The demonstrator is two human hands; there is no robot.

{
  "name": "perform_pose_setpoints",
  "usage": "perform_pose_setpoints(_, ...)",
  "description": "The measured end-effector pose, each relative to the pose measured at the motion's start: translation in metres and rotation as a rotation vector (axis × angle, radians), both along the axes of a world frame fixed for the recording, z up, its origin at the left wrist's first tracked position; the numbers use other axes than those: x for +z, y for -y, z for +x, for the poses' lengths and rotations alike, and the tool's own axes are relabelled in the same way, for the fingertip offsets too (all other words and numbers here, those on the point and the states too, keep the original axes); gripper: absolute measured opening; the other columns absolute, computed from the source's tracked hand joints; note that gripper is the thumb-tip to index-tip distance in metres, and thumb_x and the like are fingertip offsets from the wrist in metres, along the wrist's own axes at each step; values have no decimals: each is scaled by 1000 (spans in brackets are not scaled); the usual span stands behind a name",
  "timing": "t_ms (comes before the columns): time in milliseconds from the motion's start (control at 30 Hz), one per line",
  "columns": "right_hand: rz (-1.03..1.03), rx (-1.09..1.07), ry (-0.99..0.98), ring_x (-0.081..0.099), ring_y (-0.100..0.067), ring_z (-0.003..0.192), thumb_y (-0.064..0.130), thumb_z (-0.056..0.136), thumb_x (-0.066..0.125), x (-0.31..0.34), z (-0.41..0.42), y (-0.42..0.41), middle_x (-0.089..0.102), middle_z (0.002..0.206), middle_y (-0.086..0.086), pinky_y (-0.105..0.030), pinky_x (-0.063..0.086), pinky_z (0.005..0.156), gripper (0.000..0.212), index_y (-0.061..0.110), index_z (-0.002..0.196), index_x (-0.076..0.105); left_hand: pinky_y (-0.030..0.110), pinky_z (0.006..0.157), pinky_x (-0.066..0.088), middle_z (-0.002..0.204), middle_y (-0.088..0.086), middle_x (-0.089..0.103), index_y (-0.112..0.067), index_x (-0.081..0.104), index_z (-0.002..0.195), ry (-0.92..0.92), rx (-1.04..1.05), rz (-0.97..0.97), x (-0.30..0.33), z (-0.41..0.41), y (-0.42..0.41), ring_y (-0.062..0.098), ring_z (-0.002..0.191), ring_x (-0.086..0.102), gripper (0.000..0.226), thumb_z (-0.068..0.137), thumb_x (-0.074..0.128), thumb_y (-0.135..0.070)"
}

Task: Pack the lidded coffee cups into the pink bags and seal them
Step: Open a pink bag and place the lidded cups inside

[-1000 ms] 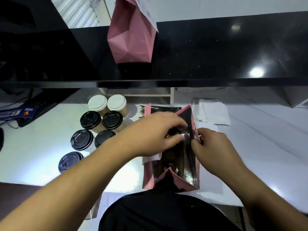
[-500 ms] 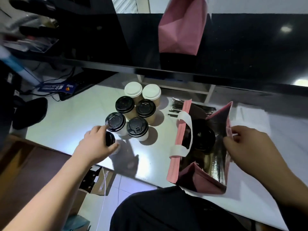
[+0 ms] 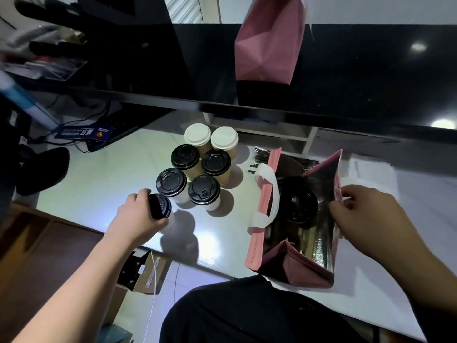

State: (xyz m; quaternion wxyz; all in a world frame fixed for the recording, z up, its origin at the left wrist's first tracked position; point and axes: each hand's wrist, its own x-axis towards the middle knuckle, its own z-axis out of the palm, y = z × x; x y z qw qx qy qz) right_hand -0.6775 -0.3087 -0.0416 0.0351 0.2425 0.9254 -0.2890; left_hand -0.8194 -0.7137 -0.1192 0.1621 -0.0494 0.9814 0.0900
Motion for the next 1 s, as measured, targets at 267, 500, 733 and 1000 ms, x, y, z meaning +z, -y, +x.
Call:
perform_pose_setpoints(267,-6,13,-5,65,-17,57,30,90,56,-2,6,-6,71,59,3,-40,58,59,19,19,79,66,48,100,50,139,8,50,-24,40,150,-258,-324,-47,121,28,-51,36,121,57,94,69,82,-49)
perform_pose_setpoints(500,-26,35,-26,62,-10,54,34,95,56,-4,19,-18,69,56,9,-31,49,52,22,23,79,66,38,100,49,140,-12,46,-39,39,150,-570,-650,325,208,51,-138,6,127,48,90,71,71,-68)
perform_pose_setpoints(733,-95,9,-34,64,-2,56,44,98,57,-2,29,-27,72,68,15,-27,46,50,19,32,93,70,24,106,43,141,-21,41,-42,35,149,-249,-1012,323,190,60,-227,2,130,47,85,74,73,-58)
perform_pose_setpoints(1000,-31,-26,-37,60,-18,59,33,95,53,-11,40,-30,65,59,0,-34,46,52,25,19,76,62,42,94,55,137,-11,49,-34,42,142,-43,-1232,79,109,61,-270,17,120,58,73,79,74,-54)
